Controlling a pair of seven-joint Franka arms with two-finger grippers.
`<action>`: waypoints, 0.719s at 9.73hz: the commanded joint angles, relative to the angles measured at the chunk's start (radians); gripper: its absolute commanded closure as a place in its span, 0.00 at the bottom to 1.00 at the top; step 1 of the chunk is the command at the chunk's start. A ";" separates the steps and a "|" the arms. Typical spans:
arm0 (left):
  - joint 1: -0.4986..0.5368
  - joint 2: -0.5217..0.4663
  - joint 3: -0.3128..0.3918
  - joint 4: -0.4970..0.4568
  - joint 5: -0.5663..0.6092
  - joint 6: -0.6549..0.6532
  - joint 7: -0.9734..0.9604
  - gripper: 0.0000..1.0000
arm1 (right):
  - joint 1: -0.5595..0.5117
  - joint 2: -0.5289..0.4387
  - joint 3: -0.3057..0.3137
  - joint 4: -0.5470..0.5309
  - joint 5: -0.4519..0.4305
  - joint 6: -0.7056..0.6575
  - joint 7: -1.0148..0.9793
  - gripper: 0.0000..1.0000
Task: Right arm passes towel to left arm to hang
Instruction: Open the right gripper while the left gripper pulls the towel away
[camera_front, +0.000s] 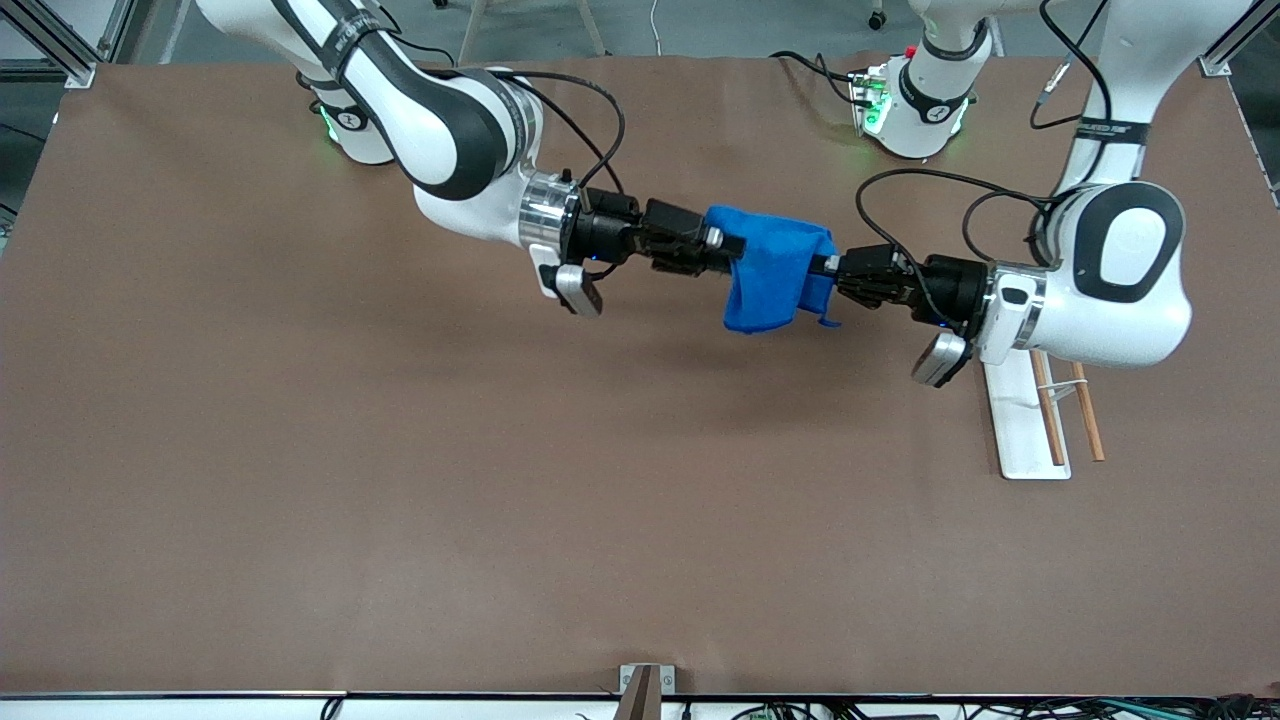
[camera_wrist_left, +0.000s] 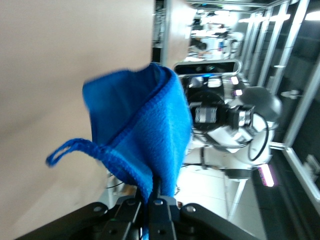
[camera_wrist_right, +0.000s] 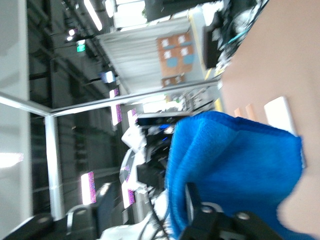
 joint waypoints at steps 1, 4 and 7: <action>0.001 0.009 -0.002 0.093 0.229 0.017 -0.070 1.00 | -0.051 -0.003 0.000 -0.007 -0.177 0.071 -0.006 0.00; 0.001 0.014 0.001 0.193 0.463 0.011 -0.139 1.00 | -0.180 -0.002 -0.018 -0.097 -0.546 0.070 -0.008 0.00; -0.002 0.014 -0.006 0.266 0.765 0.021 -0.232 1.00 | -0.200 -0.010 -0.196 -0.184 -0.893 0.059 -0.008 0.00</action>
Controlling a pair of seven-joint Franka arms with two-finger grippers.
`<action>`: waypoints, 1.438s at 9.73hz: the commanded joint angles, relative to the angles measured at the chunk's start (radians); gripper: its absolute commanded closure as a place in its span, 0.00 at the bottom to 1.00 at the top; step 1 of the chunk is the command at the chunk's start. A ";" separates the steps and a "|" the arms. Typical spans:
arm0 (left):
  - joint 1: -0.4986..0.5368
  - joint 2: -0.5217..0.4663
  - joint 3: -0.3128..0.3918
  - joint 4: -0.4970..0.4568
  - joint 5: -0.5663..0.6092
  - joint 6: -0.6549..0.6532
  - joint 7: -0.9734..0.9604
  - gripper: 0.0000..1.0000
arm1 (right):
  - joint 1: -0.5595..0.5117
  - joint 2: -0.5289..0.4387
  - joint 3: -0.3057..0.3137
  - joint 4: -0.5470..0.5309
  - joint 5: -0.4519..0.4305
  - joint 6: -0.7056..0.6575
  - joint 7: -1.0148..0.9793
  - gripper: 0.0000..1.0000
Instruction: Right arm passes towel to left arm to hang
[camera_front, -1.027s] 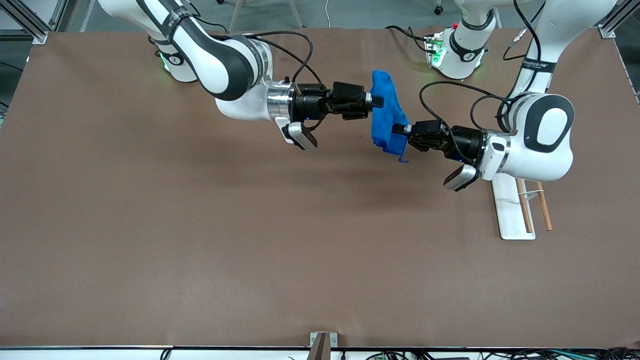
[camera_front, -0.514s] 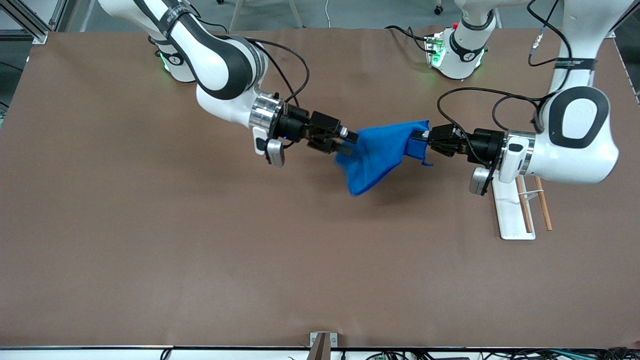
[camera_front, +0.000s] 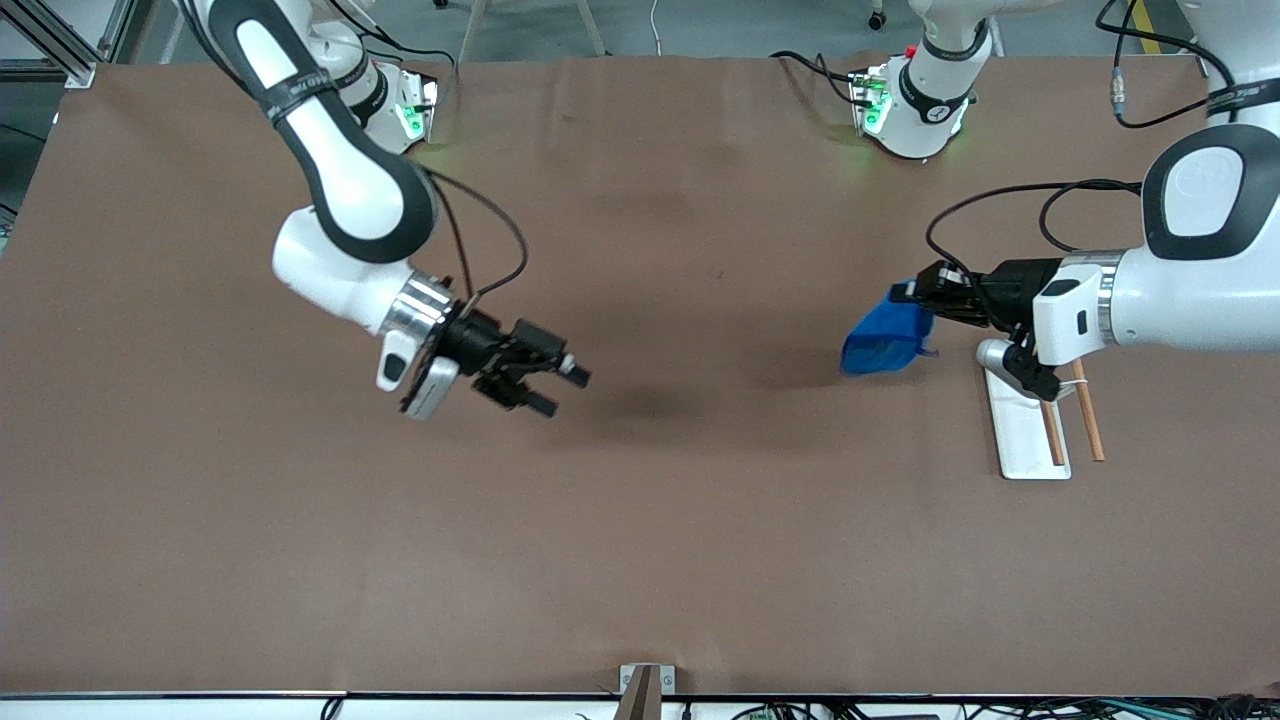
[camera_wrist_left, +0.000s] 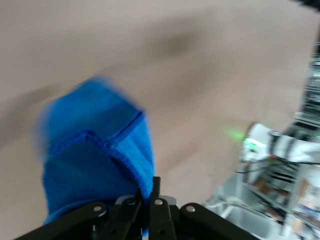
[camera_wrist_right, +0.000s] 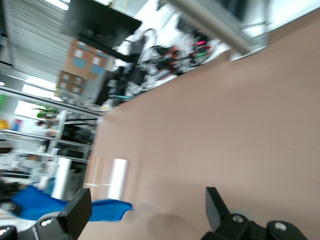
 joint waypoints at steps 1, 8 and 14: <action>-0.003 0.015 0.006 0.007 0.148 0.046 -0.016 1.00 | -0.003 -0.031 -0.142 -0.070 -0.315 -0.041 -0.002 0.00; -0.129 0.046 0.440 -0.039 0.235 0.232 -0.063 1.00 | -0.100 -0.115 -0.530 -0.087 -0.823 -0.149 0.075 0.00; -0.124 0.128 0.606 -0.047 0.236 0.267 -0.008 1.00 | -0.097 -0.140 -0.548 0.138 -1.307 -0.508 0.592 0.00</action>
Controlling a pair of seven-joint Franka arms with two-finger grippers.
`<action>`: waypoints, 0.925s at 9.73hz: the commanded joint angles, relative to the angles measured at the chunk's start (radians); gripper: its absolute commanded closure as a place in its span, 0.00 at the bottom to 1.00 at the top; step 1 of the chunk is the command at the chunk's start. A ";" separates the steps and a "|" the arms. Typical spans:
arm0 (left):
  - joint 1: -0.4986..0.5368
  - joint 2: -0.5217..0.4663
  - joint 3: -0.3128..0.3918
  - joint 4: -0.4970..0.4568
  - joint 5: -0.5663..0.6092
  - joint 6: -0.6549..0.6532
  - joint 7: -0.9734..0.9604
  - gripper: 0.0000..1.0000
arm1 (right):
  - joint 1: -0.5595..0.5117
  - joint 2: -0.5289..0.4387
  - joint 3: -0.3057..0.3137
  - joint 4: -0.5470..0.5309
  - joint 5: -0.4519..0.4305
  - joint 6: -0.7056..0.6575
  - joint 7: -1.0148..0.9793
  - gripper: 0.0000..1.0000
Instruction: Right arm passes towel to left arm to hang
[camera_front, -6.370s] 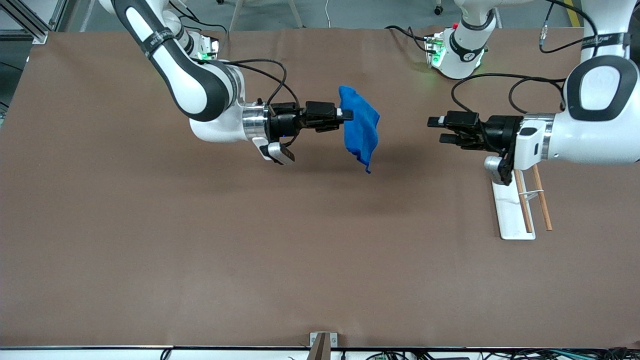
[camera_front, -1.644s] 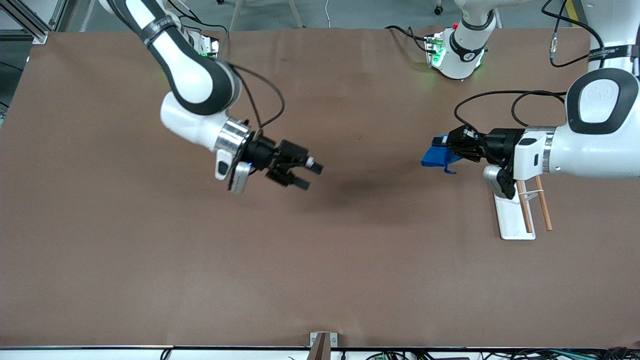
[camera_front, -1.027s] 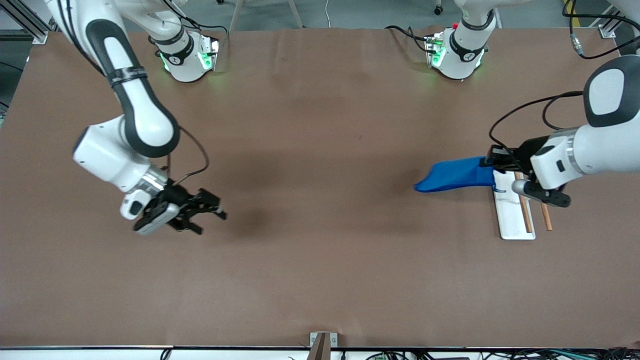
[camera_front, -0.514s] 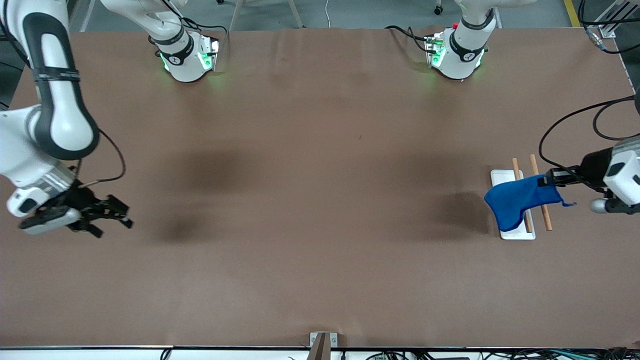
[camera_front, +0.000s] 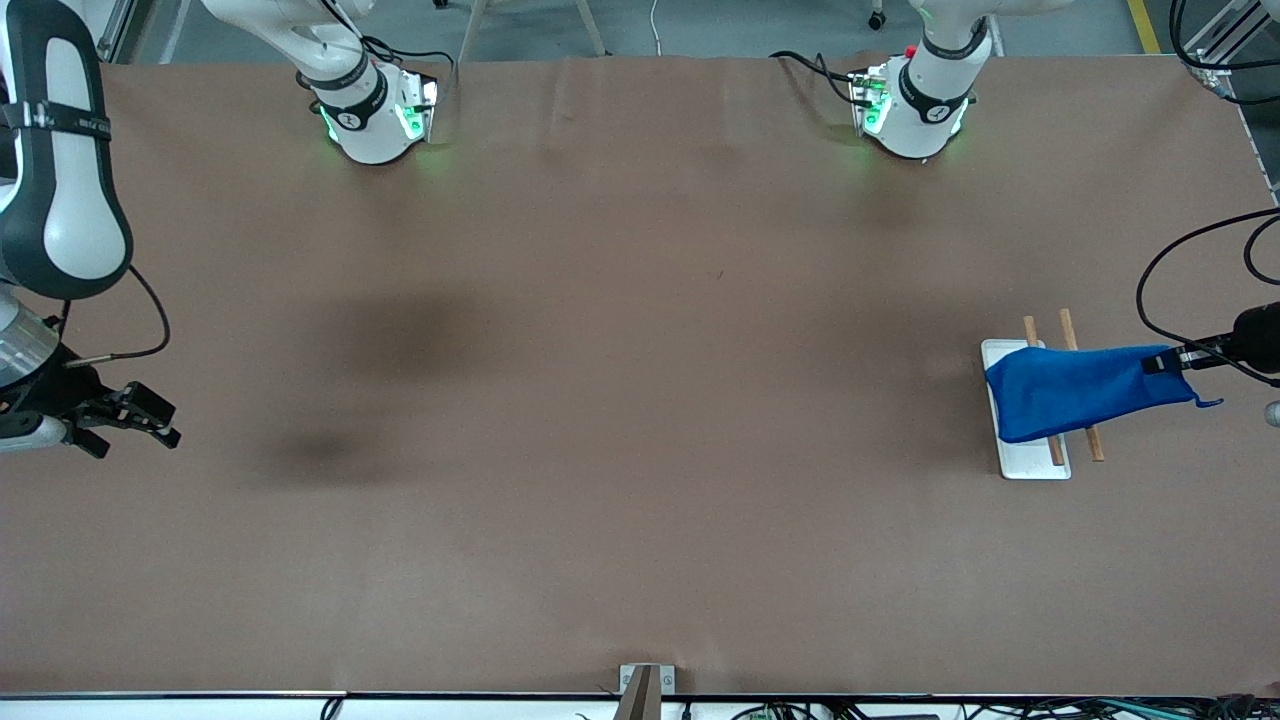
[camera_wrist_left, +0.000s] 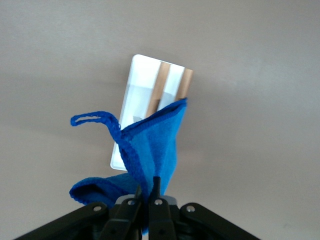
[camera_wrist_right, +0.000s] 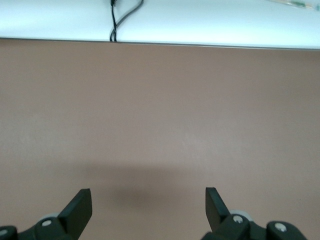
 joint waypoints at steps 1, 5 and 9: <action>-0.006 0.054 0.027 -0.010 0.015 0.027 0.011 0.95 | 0.007 -0.054 0.033 0.065 -0.147 -0.206 0.235 0.00; 0.023 0.045 0.032 0.030 0.067 0.025 0.194 0.00 | -0.004 -0.269 0.030 0.067 -0.238 -0.524 0.440 0.00; 0.005 -0.036 -0.035 0.038 0.071 0.016 0.212 0.00 | -0.156 -0.263 0.087 0.245 -0.224 -0.664 0.225 0.00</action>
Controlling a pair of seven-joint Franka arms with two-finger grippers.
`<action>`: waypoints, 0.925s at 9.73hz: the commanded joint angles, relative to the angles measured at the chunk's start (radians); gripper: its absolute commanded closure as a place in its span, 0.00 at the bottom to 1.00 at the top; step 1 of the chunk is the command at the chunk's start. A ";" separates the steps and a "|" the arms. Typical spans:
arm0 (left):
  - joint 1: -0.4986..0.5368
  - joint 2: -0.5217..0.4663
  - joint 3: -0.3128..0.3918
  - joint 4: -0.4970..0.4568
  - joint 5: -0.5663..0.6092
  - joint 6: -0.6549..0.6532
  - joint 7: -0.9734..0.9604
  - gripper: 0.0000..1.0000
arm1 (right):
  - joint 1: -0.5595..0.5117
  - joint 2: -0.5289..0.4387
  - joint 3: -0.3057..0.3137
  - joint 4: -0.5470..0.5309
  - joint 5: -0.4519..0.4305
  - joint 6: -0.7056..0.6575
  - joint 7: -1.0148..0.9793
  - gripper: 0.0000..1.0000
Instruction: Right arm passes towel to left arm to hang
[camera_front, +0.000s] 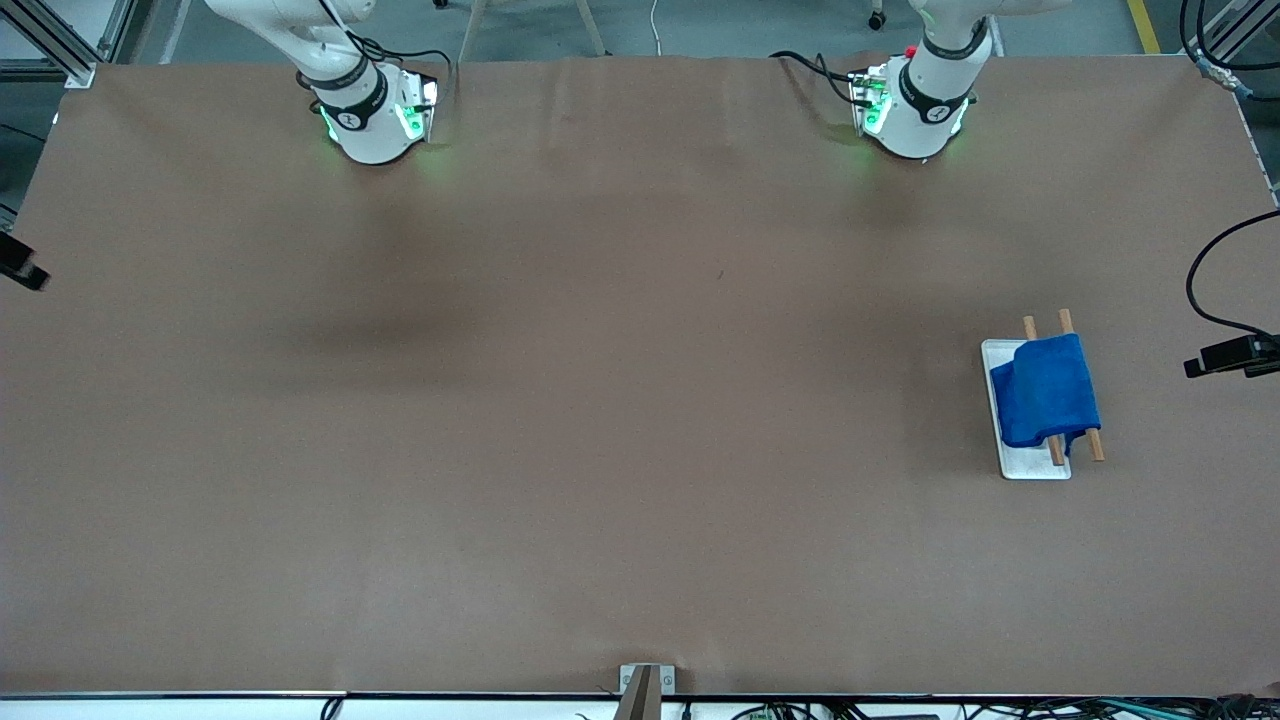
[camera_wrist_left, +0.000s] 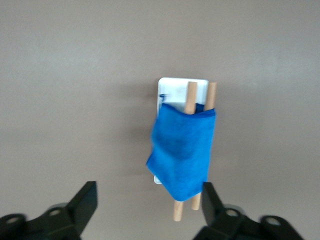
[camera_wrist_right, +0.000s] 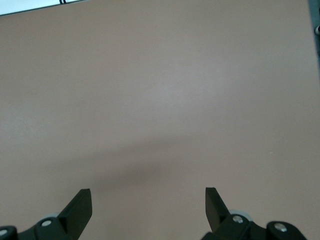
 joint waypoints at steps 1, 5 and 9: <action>-0.017 -0.075 -0.091 -0.060 0.037 0.001 -0.072 0.00 | -0.025 0.017 0.033 0.050 -0.002 -0.073 0.027 0.00; -0.014 -0.241 -0.449 -0.075 0.250 -0.018 -0.427 0.00 | 0.013 0.016 0.076 0.049 -0.020 -0.087 0.114 0.00; -0.029 -0.326 -0.458 0.015 0.235 -0.185 -0.487 0.00 | 0.030 0.013 0.107 0.047 -0.025 -0.088 0.131 0.00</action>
